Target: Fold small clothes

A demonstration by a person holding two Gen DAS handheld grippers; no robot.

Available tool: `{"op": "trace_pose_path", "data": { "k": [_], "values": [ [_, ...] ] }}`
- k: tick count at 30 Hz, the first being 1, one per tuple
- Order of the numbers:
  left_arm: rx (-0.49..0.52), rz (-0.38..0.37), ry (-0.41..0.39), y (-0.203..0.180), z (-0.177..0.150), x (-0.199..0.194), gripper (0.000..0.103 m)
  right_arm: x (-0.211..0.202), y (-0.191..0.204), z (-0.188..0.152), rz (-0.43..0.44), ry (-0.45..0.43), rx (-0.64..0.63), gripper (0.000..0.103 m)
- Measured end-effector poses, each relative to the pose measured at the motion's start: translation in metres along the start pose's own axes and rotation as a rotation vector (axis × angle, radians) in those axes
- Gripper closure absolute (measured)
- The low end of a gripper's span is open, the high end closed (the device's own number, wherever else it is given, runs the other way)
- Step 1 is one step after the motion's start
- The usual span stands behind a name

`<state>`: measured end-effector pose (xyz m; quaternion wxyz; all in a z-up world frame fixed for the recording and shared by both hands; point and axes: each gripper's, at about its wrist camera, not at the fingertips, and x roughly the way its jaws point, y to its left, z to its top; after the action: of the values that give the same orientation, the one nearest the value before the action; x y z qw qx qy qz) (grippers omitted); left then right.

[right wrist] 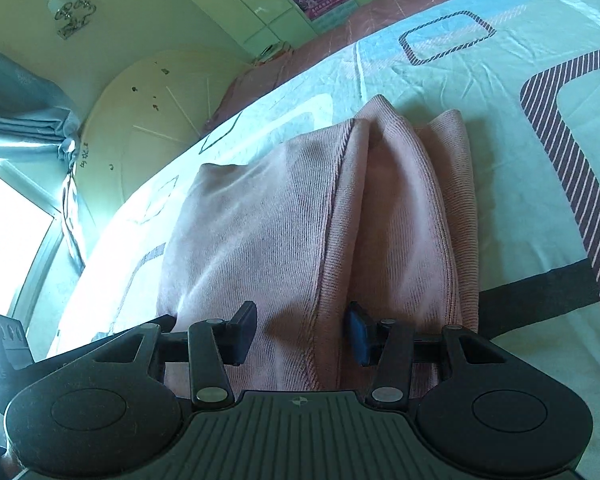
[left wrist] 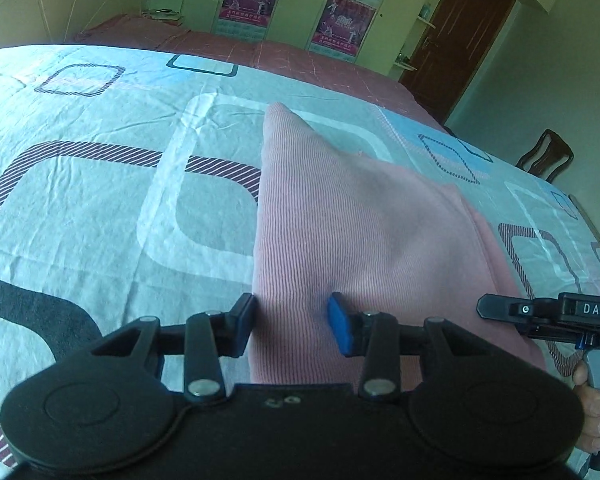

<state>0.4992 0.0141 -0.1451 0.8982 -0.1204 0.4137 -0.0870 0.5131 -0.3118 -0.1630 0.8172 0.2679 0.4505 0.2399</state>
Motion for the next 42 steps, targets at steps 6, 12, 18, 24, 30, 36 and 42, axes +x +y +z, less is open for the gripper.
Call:
{"op": "trace_pose_path", "data": {
  "k": [6, 12, 18, 24, 30, 36, 42],
  "values": [
    [-0.022, -0.039, -0.003, 0.007, -0.002, 0.001, 0.064, 0.011, 0.021, 0.002, -0.083, 0.029, -0.087, 0.055],
    [-0.036, -0.069, 0.009, 0.012, 0.004, -0.002, 0.064, 0.025, 0.049, 0.002, -0.183, 0.072, -0.230, 0.090],
    [-0.010, -0.105, -0.063, 0.011, 0.021, -0.021, 0.066, 0.008, 0.089, -0.001, -0.272, -0.003, -0.427, 0.093],
    [0.117, -0.163, 0.019, -0.027, 0.032, -0.012, 0.068, -0.036, 0.084, -0.001, -0.316, -0.066, -0.459, 0.095],
    [0.200, -0.141, 0.096, -0.047, 0.013, 0.009, 0.068, -0.019, 0.023, -0.020, -0.319, -0.004, -0.263, 0.095],
    [0.146, -0.122, -0.009, -0.025, 0.026, -0.005, 0.065, -0.032, 0.004, -0.007, -0.195, -0.070, -0.115, 0.061],
    [0.094, -0.093, 0.061, -0.011, 0.030, 0.019, 0.067, -0.013, 0.017, -0.003, -0.221, -0.020, -0.210, 0.096]
  ]
}}
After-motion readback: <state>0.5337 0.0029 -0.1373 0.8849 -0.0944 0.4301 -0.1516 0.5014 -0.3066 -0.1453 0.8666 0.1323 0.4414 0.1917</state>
